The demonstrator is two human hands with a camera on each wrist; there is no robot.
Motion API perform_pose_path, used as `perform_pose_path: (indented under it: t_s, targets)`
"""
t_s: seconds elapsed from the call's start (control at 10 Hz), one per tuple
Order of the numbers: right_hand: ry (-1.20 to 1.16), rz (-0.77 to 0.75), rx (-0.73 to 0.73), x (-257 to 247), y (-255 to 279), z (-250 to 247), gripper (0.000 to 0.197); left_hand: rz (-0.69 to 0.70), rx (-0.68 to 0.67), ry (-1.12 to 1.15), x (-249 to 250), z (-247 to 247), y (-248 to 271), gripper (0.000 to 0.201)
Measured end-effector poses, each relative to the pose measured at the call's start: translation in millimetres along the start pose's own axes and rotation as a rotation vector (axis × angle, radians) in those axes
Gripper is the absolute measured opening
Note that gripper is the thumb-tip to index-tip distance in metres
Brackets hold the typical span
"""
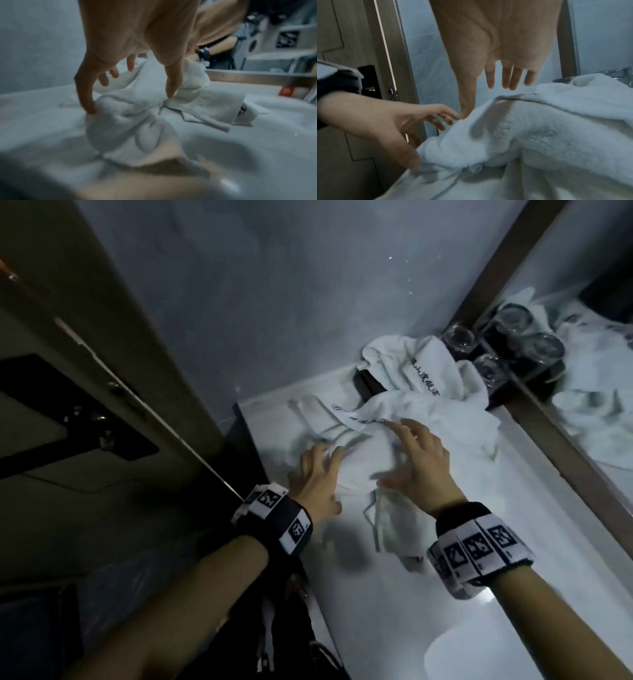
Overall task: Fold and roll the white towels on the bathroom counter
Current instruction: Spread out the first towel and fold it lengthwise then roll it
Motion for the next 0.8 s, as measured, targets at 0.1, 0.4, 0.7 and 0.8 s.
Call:
perform_pose_path:
  t_s: [0.1,0.4,0.7,0.8]
  targets:
    - [0.282,0.044,-0.074,14.0,-6.2,11.1,0.104,-0.060,-0.032,-0.040,5.1,8.7,-10.2,0.090]
    - [0.235,-0.054,0.077,12.8,-18.9,-22.2,0.057,-0.050,0.086,0.397,1.3,-9.4,-25.4,0.033]
    - [-0.430,-0.212,0.183,-63.8,-19.3,-74.1,0.037,-0.101,0.168,0.876,12.1,-56.5,-23.5,0.053]
    - [-0.616,-0.155,0.093,-78.6,-20.0,-65.7,0.038,-0.158,0.239,1.027,11.1,-71.7,-16.9,0.025]
Point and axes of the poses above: each hand's wrist, its own y-axis away from the middle knuckle, its own z-axis out of the palm, x = y × z, the point moved 8 cm from there along -y, towards the middle knuckle, and after that the axes turned 4 degrees about x, right-handed, at the moved point
